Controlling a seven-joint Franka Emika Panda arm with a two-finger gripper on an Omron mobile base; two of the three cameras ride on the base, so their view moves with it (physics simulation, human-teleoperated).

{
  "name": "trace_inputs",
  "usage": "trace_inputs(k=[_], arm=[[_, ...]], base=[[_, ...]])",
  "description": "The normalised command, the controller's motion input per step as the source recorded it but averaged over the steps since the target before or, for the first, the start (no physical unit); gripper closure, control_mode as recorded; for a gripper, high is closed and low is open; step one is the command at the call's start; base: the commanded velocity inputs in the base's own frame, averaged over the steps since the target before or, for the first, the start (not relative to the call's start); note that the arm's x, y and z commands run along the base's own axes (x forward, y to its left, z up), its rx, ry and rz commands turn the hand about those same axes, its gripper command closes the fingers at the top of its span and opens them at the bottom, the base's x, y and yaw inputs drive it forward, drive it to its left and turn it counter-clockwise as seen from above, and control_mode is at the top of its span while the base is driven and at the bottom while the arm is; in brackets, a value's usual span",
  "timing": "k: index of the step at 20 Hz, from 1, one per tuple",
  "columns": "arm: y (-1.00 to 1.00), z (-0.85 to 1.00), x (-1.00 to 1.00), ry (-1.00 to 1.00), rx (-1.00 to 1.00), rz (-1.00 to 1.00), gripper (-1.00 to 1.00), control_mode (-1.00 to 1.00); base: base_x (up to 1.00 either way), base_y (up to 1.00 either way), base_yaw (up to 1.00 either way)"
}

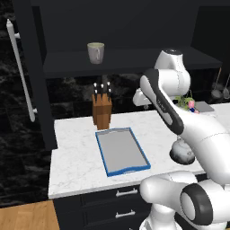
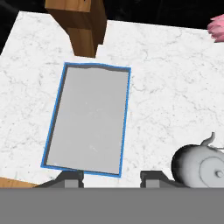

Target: Pick the kettle from the counter and place it on the tray. Then pick the mug from the cabinet and place it on the tray. Then close the cabinet doors.

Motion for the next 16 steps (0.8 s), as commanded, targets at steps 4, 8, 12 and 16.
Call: trace_inputs(k=[4,8,12,16], arm=[[-0.11,-0.03,0.0,-0.01,0.0,0.0,-1.0,-1.0],[-0.67,-0.3,-0.1,-0.15,0.03,0.0,-1.0,-1.0],[-0.85,-0.34,-0.13,-0.1,0.04,-0.02,-1.0,-1.0],[-0.76,-0.33,-0.01,0.0,0.01,-0.05,-1.0,-1.0]], base=[[0.0,0.0,0.0],[0.0,0.0,0.0],[0.0,0.0,0.0],[0.0,0.0,0.0]])
